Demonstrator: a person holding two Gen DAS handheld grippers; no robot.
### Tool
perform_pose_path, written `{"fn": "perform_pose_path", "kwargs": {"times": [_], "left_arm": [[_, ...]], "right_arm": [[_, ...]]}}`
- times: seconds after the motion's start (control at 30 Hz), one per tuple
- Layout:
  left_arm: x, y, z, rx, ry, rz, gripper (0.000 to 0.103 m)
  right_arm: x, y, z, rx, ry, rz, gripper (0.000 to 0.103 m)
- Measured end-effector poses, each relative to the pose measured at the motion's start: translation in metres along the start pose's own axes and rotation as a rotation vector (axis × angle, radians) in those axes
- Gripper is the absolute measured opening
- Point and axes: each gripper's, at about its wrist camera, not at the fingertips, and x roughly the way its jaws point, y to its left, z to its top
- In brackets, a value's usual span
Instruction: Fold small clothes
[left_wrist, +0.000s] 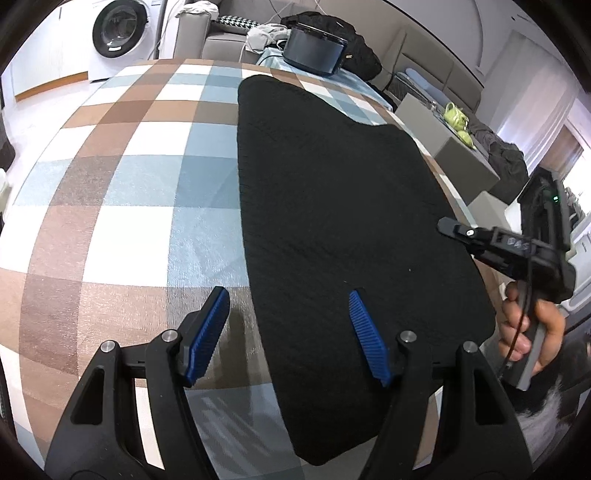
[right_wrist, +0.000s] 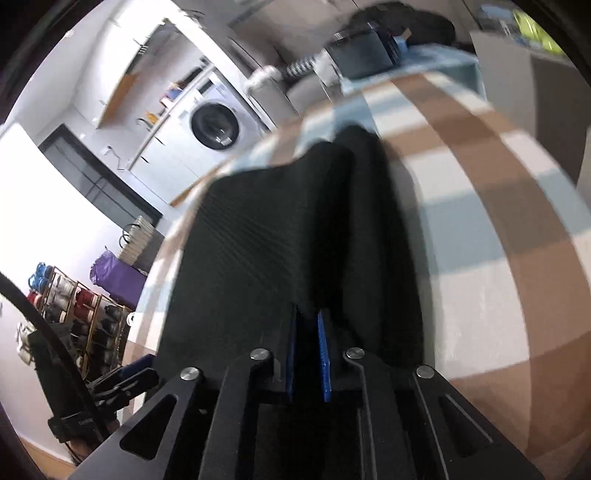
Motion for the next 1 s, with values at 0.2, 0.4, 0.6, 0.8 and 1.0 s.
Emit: {"fn": "perform_pose_path", "kwargs": {"times": [0.2, 0.4, 0.6, 0.8, 1.0], "left_arm": [[0.000, -0.004, -0.006, 0.013, 0.011, -0.001, 0.065], [-0.004, -0.010, -0.016, 0.045, 0.025, -0.011, 0.065], [-0.012, -0.010, -0.023, 0.053, 0.022, -0.013, 0.065], [-0.021, -0.014, -0.030, 0.069, 0.022, -0.057, 0.065], [-0.019, -0.029, -0.041, 0.150, 0.043, -0.028, 0.065]], "right_arm": [[-0.031, 0.005, -0.030, -0.048, 0.058, 0.147, 0.024], [-0.041, 0.022, -0.061, -0.174, 0.058, 0.101, 0.017], [-0.034, 0.031, -0.056, -0.253, 0.081, -0.018, 0.005], [-0.034, 0.019, -0.056, -0.195, 0.083, -0.037, 0.012], [-0.052, 0.009, -0.063, -0.151, 0.057, -0.062, 0.019]]}}
